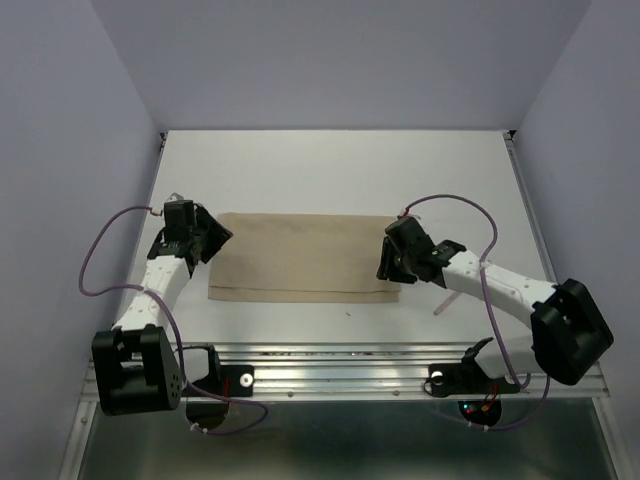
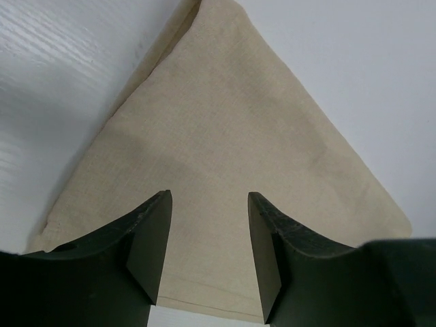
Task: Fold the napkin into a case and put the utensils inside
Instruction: Move the rectangle-folded napkin to the center of the board.
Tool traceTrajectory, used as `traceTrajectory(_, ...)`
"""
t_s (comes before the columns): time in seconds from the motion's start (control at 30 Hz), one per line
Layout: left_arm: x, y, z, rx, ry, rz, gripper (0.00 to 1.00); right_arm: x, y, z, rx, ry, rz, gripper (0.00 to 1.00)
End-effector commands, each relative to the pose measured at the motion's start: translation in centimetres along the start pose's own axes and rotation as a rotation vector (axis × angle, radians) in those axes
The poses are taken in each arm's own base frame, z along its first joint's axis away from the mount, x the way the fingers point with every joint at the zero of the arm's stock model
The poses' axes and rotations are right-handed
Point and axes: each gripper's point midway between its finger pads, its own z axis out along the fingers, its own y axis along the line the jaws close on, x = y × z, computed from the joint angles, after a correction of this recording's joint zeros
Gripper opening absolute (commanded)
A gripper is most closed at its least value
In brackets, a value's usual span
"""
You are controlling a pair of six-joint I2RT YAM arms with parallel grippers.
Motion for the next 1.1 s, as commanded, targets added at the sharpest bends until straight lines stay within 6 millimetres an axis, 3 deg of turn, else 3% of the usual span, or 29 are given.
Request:
traceTrajectory(0.0, 0.6, 0.1, 1.5, 0.004, 0.045, 0.008, 0.58, -0.6, 1.1, 1.2, 0.005, 0.002, 0.053, 0.44)
traceTrajectory(0.13, 2.4, 1.2, 3.4, -0.031, 0.131, -0.014, 0.55, -1.5, 1.4, 2.6, 0.032, -0.021, 0.04, 0.35)
traceTrajectory(0.37, 3.6, 2.7, 5.6, -0.089, 0.181, -0.017, 0.54, -2.9, 0.6, 4.9, 0.09, -0.022, 0.051, 0.33)
traceTrajectory(0.5, 3.9, 3.2, 6.1, -0.112, 0.204, -0.01, 0.53, -5.4, 1.0, 2.5, 0.069, -0.129, 0.071, 0.34)
traceTrajectory(0.57, 4.2, 3.5, 6.2, -0.123, 0.208, -0.007, 0.53, -7.1, -0.7, 1.5, 0.13, -0.2, 0.093, 0.46)
traceTrajectory(0.77, 5.2, 4.3, 6.6, -0.145, 0.242, -0.022, 0.53, -8.4, -7.3, 2.6, 0.23, -0.141, 0.227, 0.49)
traceTrajectory(0.9, 5.1, 5.4, 6.4, -0.201, 0.226, -0.031, 0.53, -8.0, -7.9, 3.8, 0.252, -0.081, 0.227, 0.49)
traceTrajectory(1.07, 4.6, 7.4, 6.4, -0.25, 0.22, -0.102, 0.53, -7.6, -7.2, 4.9, 0.224, -0.04, 0.234, 0.5)
